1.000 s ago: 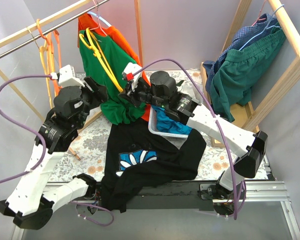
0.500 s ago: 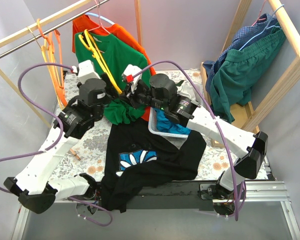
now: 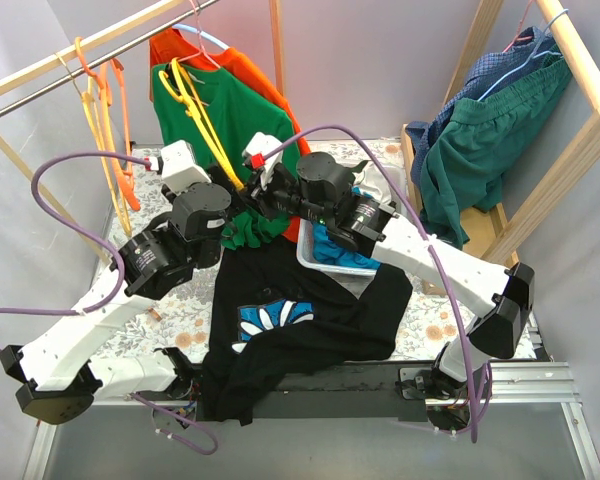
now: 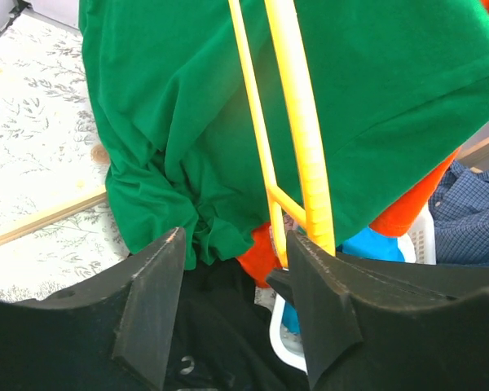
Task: Remove the t-shirt from the hanger
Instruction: Place the hanger at the clothesline.
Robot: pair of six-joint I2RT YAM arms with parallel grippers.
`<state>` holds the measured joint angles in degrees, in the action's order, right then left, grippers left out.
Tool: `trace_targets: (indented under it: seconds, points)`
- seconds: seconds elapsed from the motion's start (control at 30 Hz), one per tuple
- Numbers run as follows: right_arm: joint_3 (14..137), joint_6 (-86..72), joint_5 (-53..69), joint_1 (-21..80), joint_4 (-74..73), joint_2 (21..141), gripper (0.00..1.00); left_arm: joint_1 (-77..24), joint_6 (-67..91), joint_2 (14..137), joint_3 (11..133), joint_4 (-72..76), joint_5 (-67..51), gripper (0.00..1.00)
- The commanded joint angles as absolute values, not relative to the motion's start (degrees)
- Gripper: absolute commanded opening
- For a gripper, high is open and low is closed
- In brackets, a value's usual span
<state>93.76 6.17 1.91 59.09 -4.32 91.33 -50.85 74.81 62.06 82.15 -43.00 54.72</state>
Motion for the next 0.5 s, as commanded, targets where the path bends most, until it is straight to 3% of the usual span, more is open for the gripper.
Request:
trace_targets:
  seconds: [0.0,0.47]
  points:
    - [91.85,5.45,3.08,60.12,-0.7,88.77,0.01,-52.99,78.22,60.91,80.34,-41.92,59.14,0.5]
    - [84.11,3.87,5.45,60.2,3.6,83.76,0.01,-54.93,78.49,55.98,77.43,-36.83,57.05,0.41]
